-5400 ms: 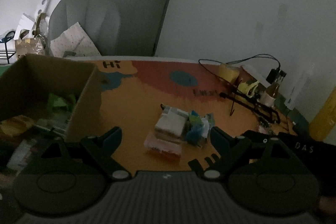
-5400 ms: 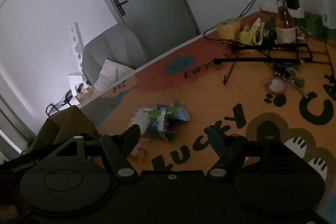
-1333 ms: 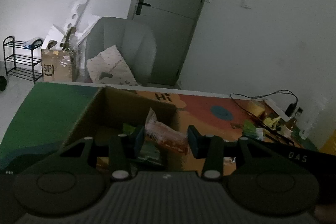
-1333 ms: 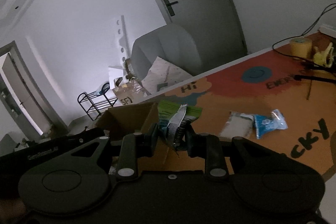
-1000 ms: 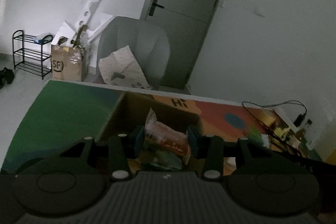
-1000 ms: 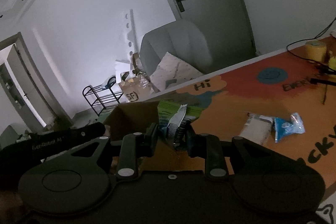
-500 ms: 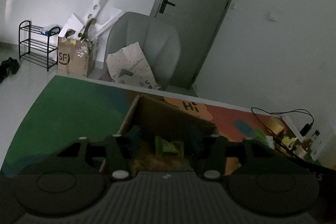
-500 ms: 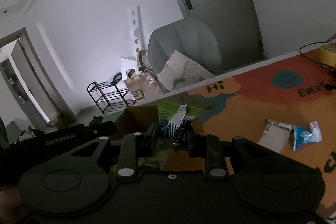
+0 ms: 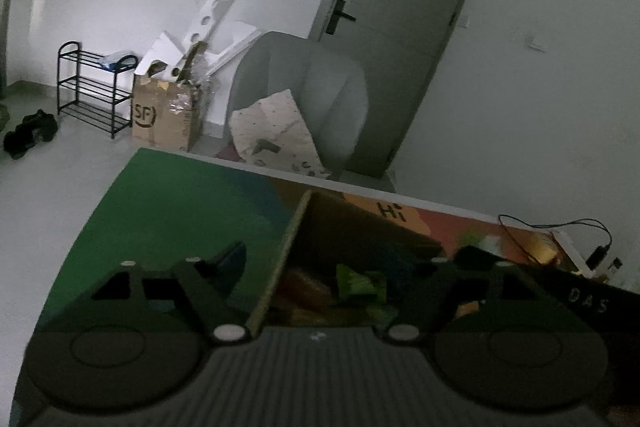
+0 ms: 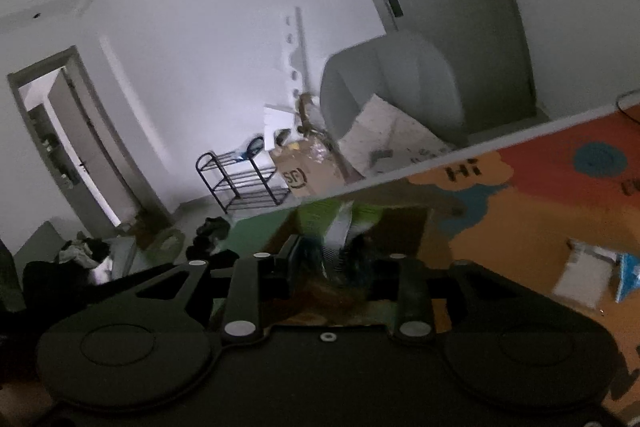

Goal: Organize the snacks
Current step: 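Move both empty grippers back to the last snacks on the mat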

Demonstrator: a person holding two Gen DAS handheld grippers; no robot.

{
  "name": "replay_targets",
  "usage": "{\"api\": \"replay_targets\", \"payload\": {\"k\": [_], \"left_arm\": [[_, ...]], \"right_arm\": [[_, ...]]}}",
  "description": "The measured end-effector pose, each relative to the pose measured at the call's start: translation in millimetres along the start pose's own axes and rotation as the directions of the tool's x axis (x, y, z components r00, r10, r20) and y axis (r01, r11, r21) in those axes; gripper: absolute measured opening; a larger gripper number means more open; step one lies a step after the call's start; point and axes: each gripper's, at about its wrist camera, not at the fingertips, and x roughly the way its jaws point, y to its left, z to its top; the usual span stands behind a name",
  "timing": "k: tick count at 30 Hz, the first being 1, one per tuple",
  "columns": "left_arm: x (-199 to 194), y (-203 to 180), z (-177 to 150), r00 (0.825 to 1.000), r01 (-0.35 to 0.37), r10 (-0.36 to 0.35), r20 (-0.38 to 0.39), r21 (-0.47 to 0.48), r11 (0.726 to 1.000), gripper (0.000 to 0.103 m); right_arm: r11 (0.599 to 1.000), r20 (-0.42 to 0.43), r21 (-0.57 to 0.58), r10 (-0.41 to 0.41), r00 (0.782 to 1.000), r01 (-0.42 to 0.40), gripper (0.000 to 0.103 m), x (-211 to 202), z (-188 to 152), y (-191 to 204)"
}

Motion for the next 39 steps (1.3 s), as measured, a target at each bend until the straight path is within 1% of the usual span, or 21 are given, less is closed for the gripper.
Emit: {"api": "replay_targets", "payload": {"k": [1, 4, 6, 11, 15, 17, 22, 24, 28, 34, 39], "left_arm": [[0, 1, 0, 1.000, -0.006, 0.006, 0.000, -0.001, 1.000, 0.080], [0, -1, -1, 1.000, -0.015, 0.015, -0.001, 0.008, 1.000, 0.086], [0, -5, -3, 1.000, -0.019, 0.019, -0.003, 0.014, 1.000, 0.089], [3, -16, -8, 1.000, -0.002, 0.003, -0.017, 0.033, 0.999, 0.093], [6, -28, -14, 1.000, 0.008, -0.007, -0.026, 0.050, 0.999, 0.097], [6, -35, -16, 0.999, 0.016, -0.015, -0.029, 0.064, 0.998, 0.098], [6, -50, -23, 0.999, 0.033, -0.030, -0.039, 0.088, 0.996, 0.100], [6, -55, -26, 0.998, 0.038, -0.034, -0.044, 0.093, 0.995, 0.100], [5, -66, -30, 0.998, 0.051, -0.046, -0.048, 0.103, 0.993, 0.103], [6, -88, -39, 0.995, 0.083, -0.075, -0.067, 0.129, 0.988, 0.103], [9, -108, -46, 0.991, 0.111, -0.099, -0.090, 0.148, 0.983, 0.103]], "right_arm": [[1.000, 0.002, -0.001, -0.005, 1.000, 0.005, 0.055, -1, -1, 0], [1.000, -0.008, 0.018, -0.016, 1.000, 0.016, 0.055, -5, -4, -7], [0.999, -0.010, 0.035, -0.039, 0.999, 0.040, 0.055, -10, -5, -16], [0.994, -0.003, 0.065, -0.087, 0.996, 0.088, 0.063, -24, -10, -35], [0.989, 0.008, 0.082, -0.124, 0.992, 0.123, 0.076, -36, -12, -48], [0.987, 0.012, 0.086, -0.139, 0.990, 0.138, 0.078, -41, -14, -53], [0.979, 0.020, 0.106, -0.175, 0.984, 0.172, 0.093, -56, -17, -67], [0.976, 0.021, 0.115, -0.189, 0.982, 0.185, 0.095, -61, -18, -73], [0.970, 0.017, 0.131, -0.209, 0.978, 0.205, 0.103, -72, -21, -84], [0.963, 0.001, 0.147, -0.227, 0.974, 0.224, 0.103, -83, -23, -97], [0.953, -0.002, 0.172, -0.253, 0.968, 0.249, 0.103, -98, -26, -116]]}}
